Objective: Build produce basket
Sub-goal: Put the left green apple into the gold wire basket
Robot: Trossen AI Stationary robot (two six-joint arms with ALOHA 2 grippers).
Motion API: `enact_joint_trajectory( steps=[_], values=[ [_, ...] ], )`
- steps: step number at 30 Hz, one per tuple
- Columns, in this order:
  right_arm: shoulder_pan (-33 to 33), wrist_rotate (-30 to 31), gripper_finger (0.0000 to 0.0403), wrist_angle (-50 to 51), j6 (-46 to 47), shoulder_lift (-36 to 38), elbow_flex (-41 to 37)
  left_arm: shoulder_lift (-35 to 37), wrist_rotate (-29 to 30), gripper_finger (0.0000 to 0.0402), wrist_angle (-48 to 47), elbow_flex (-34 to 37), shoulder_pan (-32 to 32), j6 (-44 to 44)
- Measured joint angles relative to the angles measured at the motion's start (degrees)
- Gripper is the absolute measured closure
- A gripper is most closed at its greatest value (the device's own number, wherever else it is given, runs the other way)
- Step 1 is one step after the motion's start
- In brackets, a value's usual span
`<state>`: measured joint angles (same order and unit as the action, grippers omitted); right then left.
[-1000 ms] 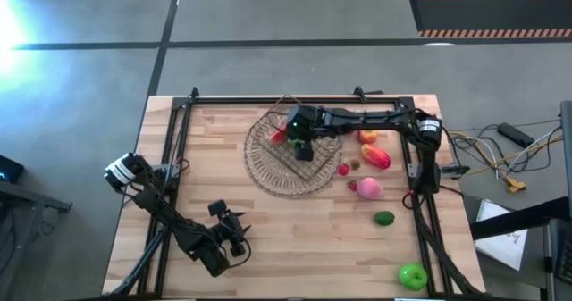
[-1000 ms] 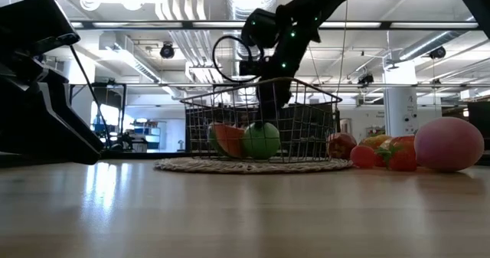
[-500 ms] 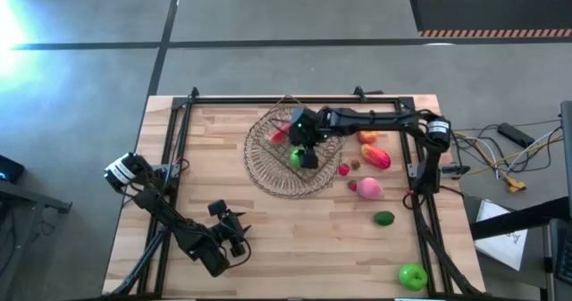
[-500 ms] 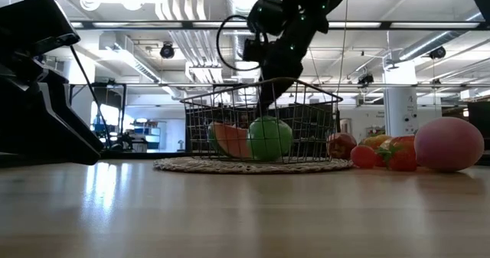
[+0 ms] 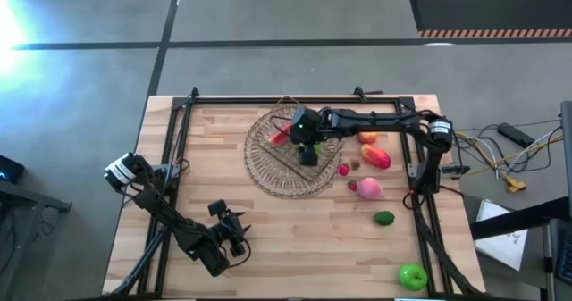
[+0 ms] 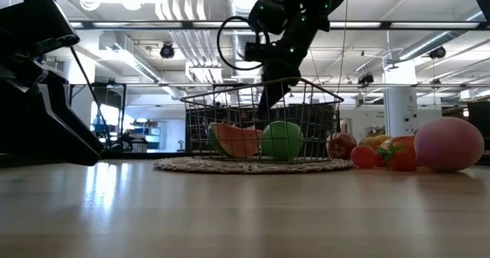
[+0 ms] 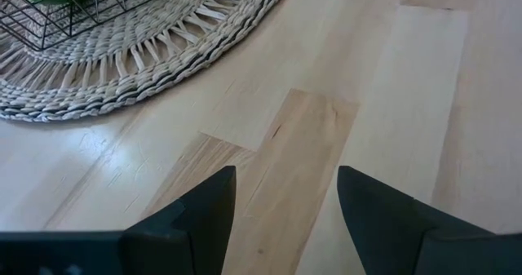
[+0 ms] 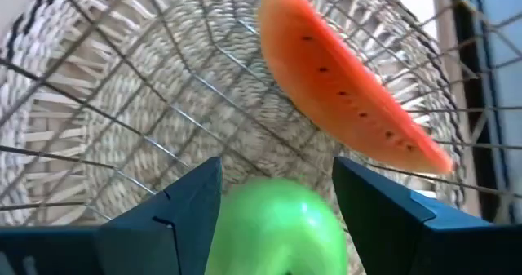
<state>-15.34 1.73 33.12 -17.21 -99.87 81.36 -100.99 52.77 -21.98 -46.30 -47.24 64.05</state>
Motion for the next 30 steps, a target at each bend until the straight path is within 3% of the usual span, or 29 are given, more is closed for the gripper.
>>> enact_joint_trajectory(
  steps=[5,15,20,30],
  values=[
    [0.03,-0.09,0.0177,2.01,0.39,2.12,0.07,0.00,0.00,0.0203,0.02,0.00,0.00,0.00],
    [-1.59,-0.05,0.0177,15.94,4.47,4.62,-0.19,0.00,-0.02,0.0203,0.04,0.00,0.00,0.00],
    [-1.85,-0.02,0.0189,12.51,4.11,4.57,-2.66,0.00,0.00,0.0203,0.04,0.01,-0.01,0.00],
    [-1.80,-0.21,0.0254,5.30,2.16,4.49,-6.55,-0.02,0.00,0.0203,0.04,0.09,-0.02,0.00]
  ],
)
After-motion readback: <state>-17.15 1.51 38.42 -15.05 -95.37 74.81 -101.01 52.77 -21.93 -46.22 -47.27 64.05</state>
